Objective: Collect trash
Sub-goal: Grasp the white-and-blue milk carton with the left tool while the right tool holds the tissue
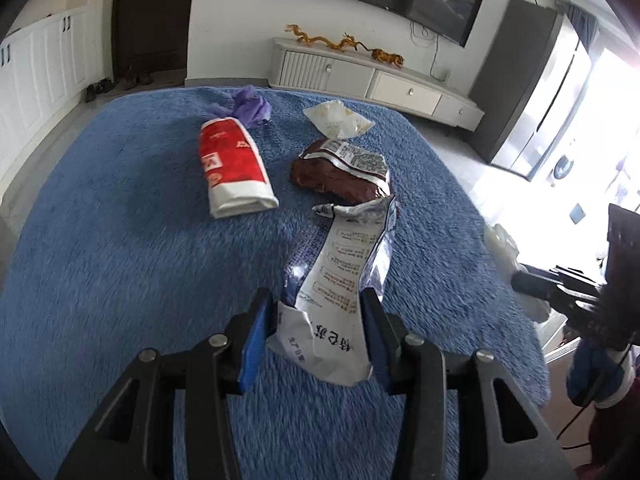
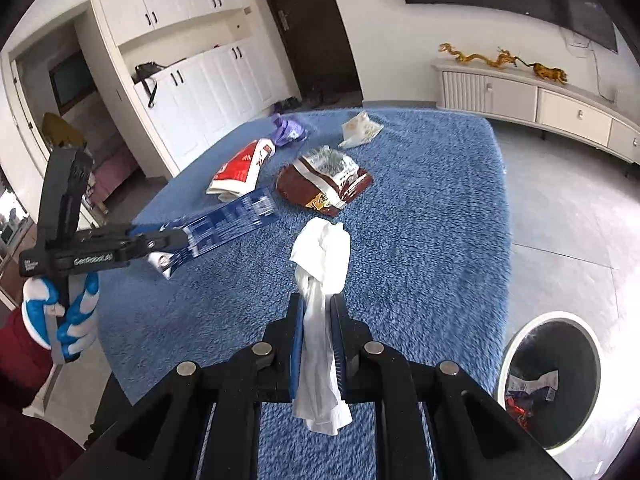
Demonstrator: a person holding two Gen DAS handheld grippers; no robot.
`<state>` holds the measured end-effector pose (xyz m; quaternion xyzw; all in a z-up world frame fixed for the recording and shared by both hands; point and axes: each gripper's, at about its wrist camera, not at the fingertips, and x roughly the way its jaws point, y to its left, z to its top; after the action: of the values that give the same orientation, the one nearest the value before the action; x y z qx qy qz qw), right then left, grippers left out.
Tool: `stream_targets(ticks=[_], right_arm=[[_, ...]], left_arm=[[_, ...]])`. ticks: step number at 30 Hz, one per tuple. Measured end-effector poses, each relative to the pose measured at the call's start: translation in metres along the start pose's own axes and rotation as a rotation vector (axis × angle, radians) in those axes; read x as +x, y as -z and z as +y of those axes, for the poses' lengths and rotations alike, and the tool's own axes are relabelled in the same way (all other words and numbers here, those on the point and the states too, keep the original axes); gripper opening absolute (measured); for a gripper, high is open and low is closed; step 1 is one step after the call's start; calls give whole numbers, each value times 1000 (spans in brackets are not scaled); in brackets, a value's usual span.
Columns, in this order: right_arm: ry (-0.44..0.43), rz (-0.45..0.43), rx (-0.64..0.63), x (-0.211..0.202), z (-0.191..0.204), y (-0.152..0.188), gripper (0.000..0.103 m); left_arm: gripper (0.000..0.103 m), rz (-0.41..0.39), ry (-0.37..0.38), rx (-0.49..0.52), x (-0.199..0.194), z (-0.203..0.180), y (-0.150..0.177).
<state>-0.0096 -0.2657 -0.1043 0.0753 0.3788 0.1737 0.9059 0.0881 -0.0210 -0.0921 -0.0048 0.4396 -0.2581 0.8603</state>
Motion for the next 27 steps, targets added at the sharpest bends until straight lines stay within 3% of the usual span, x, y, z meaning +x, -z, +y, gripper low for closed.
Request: stream_targets(ticks=[8, 14, 20, 27], right_arm=[[7, -71, 1, -29, 4, 2, 13], [51, -148, 41, -65, -18, 6, 13], [123, -219, 129, -99, -64, 14, 13], [217, -270, 276, -123, -135, 39, 13]], left_arm=[[42, -55, -4, -3, -40, -7, 10], [42, -83, 31, 29, -52, -32, -4], [42, -65, 93, 98, -34, -82, -26], [42, 0, 162, 250, 20, -175, -53]])
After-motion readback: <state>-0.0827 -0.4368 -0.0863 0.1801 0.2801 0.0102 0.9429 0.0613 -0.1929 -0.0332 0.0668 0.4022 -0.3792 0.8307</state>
